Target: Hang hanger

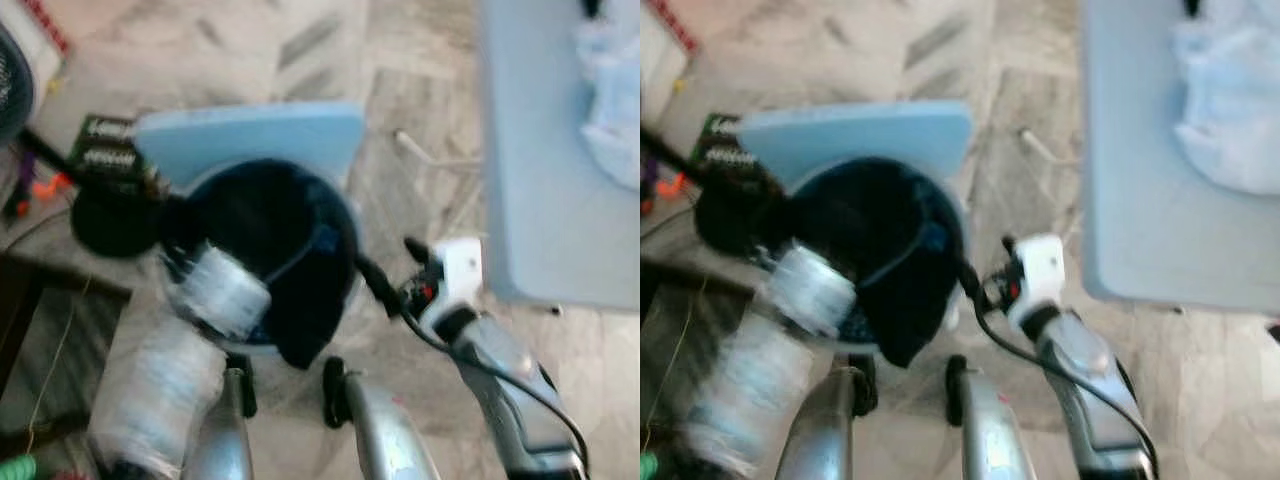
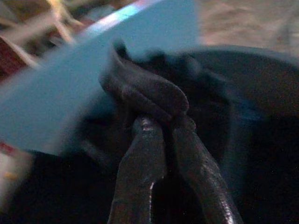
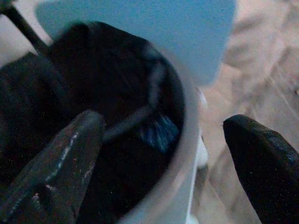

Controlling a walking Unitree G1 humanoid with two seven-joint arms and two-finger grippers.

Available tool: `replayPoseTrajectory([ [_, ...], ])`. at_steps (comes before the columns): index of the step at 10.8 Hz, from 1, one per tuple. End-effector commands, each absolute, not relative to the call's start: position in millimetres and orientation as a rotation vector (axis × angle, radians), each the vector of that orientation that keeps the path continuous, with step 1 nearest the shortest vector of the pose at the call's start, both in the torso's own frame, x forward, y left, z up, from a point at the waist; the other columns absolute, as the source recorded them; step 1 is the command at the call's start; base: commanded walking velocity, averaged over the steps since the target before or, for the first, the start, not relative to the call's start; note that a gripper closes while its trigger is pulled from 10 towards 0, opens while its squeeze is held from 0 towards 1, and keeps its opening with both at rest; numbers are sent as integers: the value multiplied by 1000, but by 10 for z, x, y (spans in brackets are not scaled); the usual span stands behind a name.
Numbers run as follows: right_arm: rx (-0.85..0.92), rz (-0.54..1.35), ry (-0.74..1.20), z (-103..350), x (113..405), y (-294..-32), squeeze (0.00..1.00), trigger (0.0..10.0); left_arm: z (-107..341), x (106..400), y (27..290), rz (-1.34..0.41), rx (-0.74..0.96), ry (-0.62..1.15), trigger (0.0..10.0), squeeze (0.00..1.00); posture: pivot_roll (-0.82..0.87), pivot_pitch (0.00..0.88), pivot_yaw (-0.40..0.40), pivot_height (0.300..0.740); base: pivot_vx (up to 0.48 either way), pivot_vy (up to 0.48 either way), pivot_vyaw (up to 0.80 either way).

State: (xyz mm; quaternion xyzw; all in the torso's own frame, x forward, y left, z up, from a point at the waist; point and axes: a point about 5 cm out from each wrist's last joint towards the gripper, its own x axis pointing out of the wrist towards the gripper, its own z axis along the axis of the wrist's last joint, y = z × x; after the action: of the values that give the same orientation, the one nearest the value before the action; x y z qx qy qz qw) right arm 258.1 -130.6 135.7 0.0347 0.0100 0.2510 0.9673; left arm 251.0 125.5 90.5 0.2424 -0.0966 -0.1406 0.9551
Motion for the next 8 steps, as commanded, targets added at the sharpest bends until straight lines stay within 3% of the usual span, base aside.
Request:
replayPoseTrajectory([
  [1, 61, 471, 48, 1269, 2552, -1372, 0, 10000, 917, 2552, 1426, -180, 489, -159, 0, 0, -45, 428, -71, 740, 0, 0, 0],
  [2, 56, 463, 45, 1273, 2562, -1382, 0, 10000, 903, 2528, 1423, -193, 501, -161, 0, 0, -45, 428, -71, 740, 0, 0, 0],
  [3, 53, 455, 41, 1268, 2571, -1387, 0, 10000, 943, 2446, 1433, -189, 520, -148, 667, 0, -40, 425, -70, 740, 0, 0, 0],
  [4, 52, 451, 39, 1256, 2573, -1383, 0, 10000, 903, 2317, 1487, -154, 552, -74, 3529, 0, -32, 422, -66, 740, 0, 0, 0],
  [6, 52, 446, 38, 1234, 2585, -1372, 0, 10000, 771, 2146, 1602, -86, 514, 66, 3569, 0, -14, 419, -64, 740, 0, 0, 0],
  [7, 51, 452, 38, 1226, 2591, -1356, 0, 10000, 653, 2102, 1679, -40, 489, 191, 5098, 0, -7, 418, -67, 740, 0, 0, 0],
  [8, 50, 455, 37, 1226, 2604, -1346, 0, 10000, 654, 2109, 1667, -58, 495, 207, 9804, 0, -4, 419, -69, 740, 0, 0, 0],
])
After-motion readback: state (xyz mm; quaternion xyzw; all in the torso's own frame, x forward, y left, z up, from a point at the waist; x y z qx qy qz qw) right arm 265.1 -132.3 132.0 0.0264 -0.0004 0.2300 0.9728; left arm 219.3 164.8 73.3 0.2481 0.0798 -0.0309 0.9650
